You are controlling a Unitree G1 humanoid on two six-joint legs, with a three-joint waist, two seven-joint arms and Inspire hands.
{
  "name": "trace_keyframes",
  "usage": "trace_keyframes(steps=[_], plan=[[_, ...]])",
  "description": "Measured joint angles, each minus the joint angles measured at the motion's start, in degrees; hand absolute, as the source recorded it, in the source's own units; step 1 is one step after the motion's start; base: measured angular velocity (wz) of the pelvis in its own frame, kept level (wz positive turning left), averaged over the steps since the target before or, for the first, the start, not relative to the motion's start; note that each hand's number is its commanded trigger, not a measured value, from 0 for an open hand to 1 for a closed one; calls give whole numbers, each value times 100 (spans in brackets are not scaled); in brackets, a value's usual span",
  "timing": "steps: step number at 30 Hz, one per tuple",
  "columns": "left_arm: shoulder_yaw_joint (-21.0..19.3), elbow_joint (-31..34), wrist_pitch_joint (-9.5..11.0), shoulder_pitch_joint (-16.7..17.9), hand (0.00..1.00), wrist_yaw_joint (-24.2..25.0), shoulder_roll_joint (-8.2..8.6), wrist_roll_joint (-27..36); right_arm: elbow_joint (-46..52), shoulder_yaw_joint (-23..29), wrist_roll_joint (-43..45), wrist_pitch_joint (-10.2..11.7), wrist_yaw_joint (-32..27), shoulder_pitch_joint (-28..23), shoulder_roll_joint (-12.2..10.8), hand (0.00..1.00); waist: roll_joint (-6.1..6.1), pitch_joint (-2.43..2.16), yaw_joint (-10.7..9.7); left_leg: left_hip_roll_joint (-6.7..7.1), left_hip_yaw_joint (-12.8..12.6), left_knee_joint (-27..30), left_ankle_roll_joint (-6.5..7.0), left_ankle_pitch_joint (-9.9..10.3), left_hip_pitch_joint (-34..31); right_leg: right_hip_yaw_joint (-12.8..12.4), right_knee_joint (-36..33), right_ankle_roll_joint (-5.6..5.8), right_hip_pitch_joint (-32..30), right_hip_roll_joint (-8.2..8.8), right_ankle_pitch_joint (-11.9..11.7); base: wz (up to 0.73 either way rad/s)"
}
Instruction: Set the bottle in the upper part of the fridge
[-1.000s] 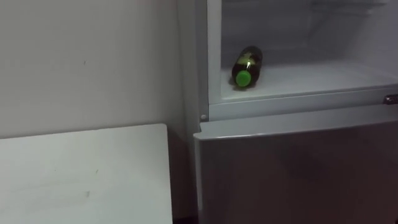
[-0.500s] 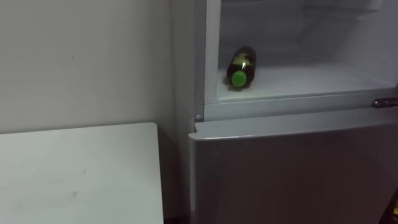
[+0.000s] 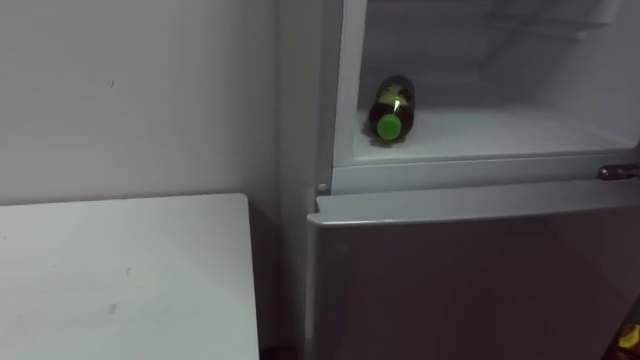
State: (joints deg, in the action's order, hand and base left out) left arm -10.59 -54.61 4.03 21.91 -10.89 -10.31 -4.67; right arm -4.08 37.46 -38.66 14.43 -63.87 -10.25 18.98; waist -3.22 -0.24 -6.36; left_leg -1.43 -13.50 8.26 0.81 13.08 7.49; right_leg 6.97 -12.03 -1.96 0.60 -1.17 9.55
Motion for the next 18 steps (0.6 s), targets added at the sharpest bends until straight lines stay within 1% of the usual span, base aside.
trace_keyframes(steps=[2, 5, 9, 11, 14, 18], plan=[[-56, -1, 0, 0, 0, 29, -6, 0, 371, 7, 522, 3, -43, 15, 33, 0, 15, 9, 26, 2, -24, -12, 0, 0, -12, -31, -59, -5, -63, 2, 7, -11], [-56, -71, 0, -60, 0, 22, -19, 2, 625, 5, 1045, 8, -62, 33, 91, 0, 10, 4, 40, 9, -16, -21, 2, -1, -25, -23, -77, -2, -88, 10, 11, -2], [-51, -132, 0, -86, 0, 17, 9, -59, 954, -10, 1531, 4, -141, 120, 91, 0, 9, 0, 78, 13, -19, -21, 3, -2, -21, -46, -84, -1, -105, 1, 11, -2], [-45, -294, 0, -154, 0, 6, 13, -55, 1111, -39, 1914, 4, -179, 186, 90, 0, 19, 4, 143, 11, -19, -20, 3, -2, -10, -73, -89, -9, -127, -9, 6, -8], [-33, -541, 4, -205, 0, -18, 26, -47, 1173, -45, 1936, 2, -180, 223, 90, 0, 38, 6, 163, 14, -17, -16, 3, -2, -11, -71, -88, -8, -123, -6, 6, 0], [-36, -695, 4, -233, 0, -12, 29, -52, 1179, -94, 1935, 0, -155, 243, 90, 0, 36, 6, 195, 14, -15, 1, 3, -3, -15, -68, -89, -7, -120, -1, 7, 0]])
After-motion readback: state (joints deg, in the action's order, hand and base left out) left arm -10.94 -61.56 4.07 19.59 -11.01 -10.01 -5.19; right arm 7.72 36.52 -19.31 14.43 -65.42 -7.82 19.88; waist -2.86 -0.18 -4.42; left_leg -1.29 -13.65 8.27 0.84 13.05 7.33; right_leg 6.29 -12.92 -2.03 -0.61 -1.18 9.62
